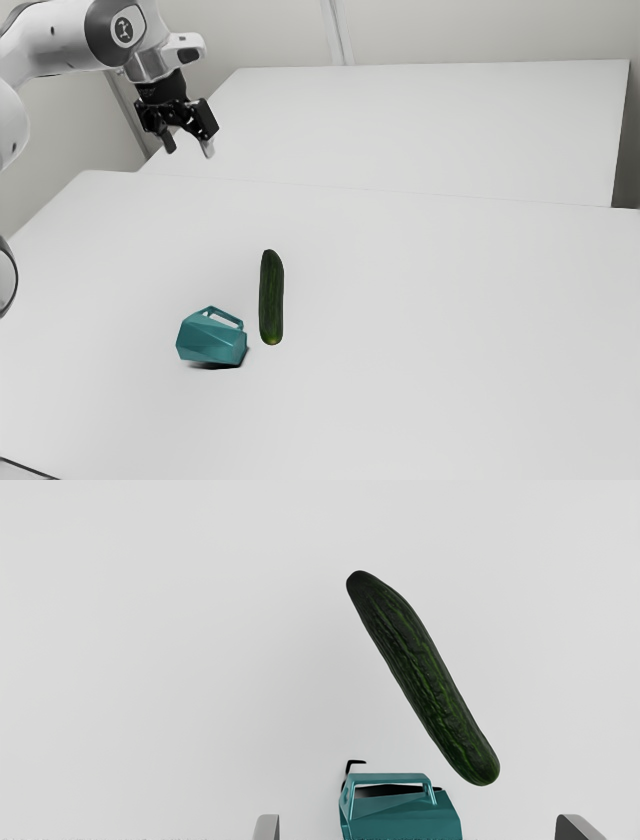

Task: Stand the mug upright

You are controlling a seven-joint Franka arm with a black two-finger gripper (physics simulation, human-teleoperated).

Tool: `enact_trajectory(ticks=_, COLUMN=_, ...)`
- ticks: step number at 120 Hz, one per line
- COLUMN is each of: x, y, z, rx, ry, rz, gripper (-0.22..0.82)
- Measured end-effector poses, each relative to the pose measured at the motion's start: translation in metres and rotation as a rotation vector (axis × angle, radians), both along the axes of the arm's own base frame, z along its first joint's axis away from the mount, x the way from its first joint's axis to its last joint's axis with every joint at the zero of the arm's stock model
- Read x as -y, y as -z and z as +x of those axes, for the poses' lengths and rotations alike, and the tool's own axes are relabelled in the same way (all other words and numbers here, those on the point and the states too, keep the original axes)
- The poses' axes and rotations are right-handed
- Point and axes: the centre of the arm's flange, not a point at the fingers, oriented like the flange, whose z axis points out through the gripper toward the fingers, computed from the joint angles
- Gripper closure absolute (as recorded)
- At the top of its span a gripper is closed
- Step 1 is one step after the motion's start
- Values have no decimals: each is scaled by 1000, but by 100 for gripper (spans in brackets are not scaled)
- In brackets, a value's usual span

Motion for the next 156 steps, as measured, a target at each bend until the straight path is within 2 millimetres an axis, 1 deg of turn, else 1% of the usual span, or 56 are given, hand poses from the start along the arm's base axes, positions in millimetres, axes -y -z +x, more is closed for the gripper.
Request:
enact_trajectory(ticks=32, x=-1, y=1, z=-1, rx=-10, ry=1, rz=-1, gripper=0)
enact_trajectory(ticks=40, x=-2, y=8, z=-5, rx=-28, ry=-2, rz=-4, gripper=0)
enact_trajectory(ticks=49, x=-2, y=16, z=-17, rx=-57, ry=-4, rz=-17, gripper=0)
enact_trajectory(ticks=57, x=-2, y=16, z=-34, rx=-70, ry=-12, rz=-49, gripper=0)
enact_trajectory(ticks=62, x=-8, y=15, z=-47, rx=-77, ry=-27, rz=-70, gripper=0)
enact_trajectory(ticks=68, x=-21, y=19, z=-62, rx=-94, ry=-58, rz=-116, gripper=0)
enact_trajectory(ticks=77, x=-48, y=34, z=-80, rx=-122, ry=-111, rz=-211, gripper=0)
enact_trajectory(ticks=92, x=-93, y=61, z=-123, rx=-146, ry=-201, rz=-376, gripper=0)
enact_trajectory(ticks=101, x=-124, y=83, z=-145, rx=-149, ry=-258, rz=-470, gripper=0)
enact_trajectory(ticks=107, x=-135, y=99, z=-154, rx=-143, ry=-278, rz=-521, gripper=0)
enact_trajectory(ticks=112, x=-136, y=116, z=-158, rx=-141, ry=-283, rz=-561, gripper=0)
enact_trajectory(ticks=116, x=-134, y=128, z=-157, rx=-137, ry=-278, rz=-586, gripper=0)
enact_trajectory(ticks=138, x=-122, y=179, z=-139, rx=-131, ry=-225, rz=-636, gripper=0)
enact_trajectory(ticks=150, x=-112, y=202, z=-142, rx=-128, ry=-202, rz=-664, gripper=0)
enact_trajectory(ticks=156, x=-108, y=214, z=-147, rx=-128, ry=-198, rz=-683, gripper=0)
